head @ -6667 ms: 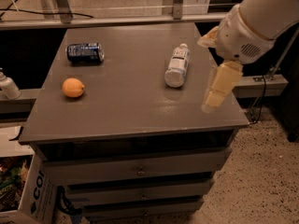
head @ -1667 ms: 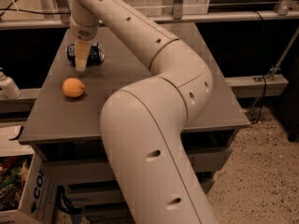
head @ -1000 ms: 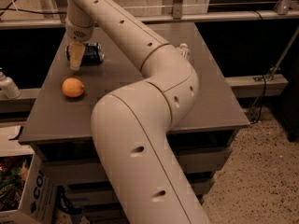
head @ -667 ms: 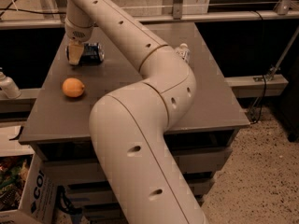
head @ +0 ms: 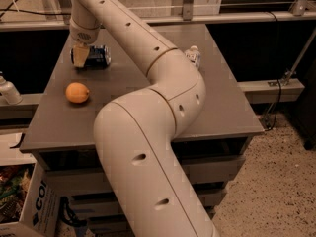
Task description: Pick pepsi can
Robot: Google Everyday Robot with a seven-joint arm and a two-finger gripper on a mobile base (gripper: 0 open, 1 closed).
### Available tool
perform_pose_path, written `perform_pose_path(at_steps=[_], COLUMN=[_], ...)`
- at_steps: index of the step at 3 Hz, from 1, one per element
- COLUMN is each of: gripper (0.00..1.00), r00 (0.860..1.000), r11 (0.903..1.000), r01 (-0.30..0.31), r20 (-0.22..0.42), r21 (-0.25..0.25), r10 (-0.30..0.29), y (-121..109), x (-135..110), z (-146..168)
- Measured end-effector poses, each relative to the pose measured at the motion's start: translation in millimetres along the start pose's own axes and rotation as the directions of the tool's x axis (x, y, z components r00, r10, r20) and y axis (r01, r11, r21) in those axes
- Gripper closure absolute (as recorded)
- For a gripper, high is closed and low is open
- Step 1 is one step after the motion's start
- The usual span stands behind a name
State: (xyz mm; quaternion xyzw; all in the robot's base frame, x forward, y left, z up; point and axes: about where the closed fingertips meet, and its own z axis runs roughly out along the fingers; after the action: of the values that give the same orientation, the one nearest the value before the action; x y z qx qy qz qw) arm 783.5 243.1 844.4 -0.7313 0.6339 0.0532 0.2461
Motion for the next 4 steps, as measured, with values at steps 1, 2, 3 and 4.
perform_pose_path(at_steps=[1, 2, 3, 4], gripper=[1.00, 1.00, 1.00, 1.00], r00=[0.999, 0.989, 0.958, 0.899], r11=[0.9999, 0.9980, 0.9950, 0.9917], r01=[-0.009, 0.008, -0.010, -0.051], r20=[0.052, 0.148, 0.285, 0.438], r21=[0.014, 0.063, 0.099, 0.118], r10=[0.009, -0.017, -0.019, -0.006], y=[-3, -10, -16, -19], x=[-4, -19, -26, -26], z=[-15, -48, -75, -95])
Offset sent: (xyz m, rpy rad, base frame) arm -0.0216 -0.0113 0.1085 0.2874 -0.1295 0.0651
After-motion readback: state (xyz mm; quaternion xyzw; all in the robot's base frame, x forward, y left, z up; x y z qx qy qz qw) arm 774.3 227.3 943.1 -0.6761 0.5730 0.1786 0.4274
